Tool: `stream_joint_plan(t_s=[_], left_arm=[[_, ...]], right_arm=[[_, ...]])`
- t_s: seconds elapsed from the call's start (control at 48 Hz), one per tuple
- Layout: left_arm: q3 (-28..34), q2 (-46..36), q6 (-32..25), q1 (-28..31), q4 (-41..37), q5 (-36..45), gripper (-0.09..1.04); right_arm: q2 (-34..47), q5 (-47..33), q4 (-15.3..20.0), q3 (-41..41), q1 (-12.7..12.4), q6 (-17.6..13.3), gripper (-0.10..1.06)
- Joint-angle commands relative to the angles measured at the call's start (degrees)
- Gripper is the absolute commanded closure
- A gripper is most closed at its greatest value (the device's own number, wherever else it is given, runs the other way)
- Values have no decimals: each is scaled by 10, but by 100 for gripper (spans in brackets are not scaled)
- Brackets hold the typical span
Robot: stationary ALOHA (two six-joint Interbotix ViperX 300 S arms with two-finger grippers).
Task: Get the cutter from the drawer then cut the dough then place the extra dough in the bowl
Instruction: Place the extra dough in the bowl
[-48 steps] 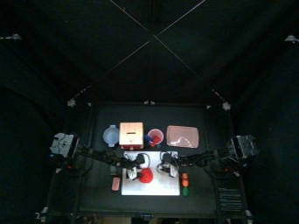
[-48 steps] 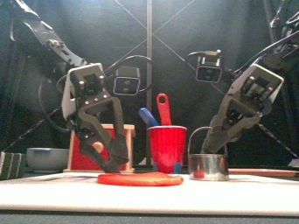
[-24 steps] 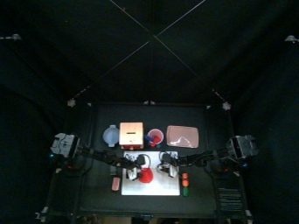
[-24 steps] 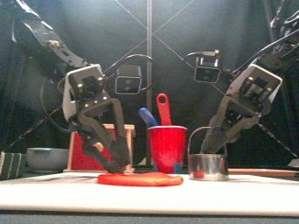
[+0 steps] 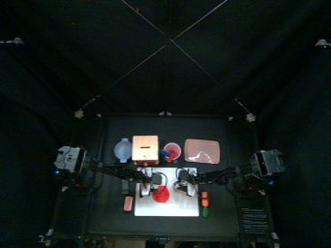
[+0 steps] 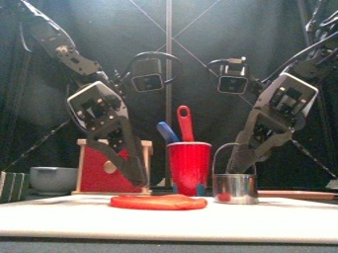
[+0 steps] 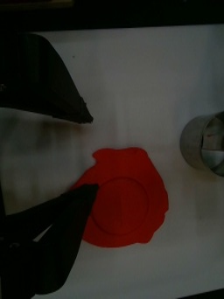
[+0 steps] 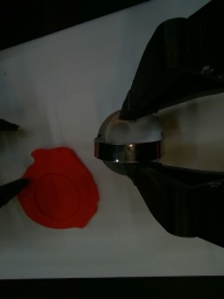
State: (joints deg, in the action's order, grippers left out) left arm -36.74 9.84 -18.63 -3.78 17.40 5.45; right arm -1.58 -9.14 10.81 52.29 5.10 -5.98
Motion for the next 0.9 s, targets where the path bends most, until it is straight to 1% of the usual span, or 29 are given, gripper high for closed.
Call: stream_joint_plan(t_s=[0.021, 0.25, 0.458, 0.896], left_arm=[[23, 2, 0, -1, -2, 6, 2], [33, 11, 1, 3, -1, 9, 2], [32, 18, 1, 4, 13, 9, 2], [29, 38, 1, 4, 14, 9, 3]], right_arm=[[-8, -2, 1, -6, 1, -1, 18], [-7, -2, 1, -6, 1, -1, 18], [-4, -2, 1, -7, 1, -1, 18], [-4, -2, 1, -7, 1, -1, 18]])
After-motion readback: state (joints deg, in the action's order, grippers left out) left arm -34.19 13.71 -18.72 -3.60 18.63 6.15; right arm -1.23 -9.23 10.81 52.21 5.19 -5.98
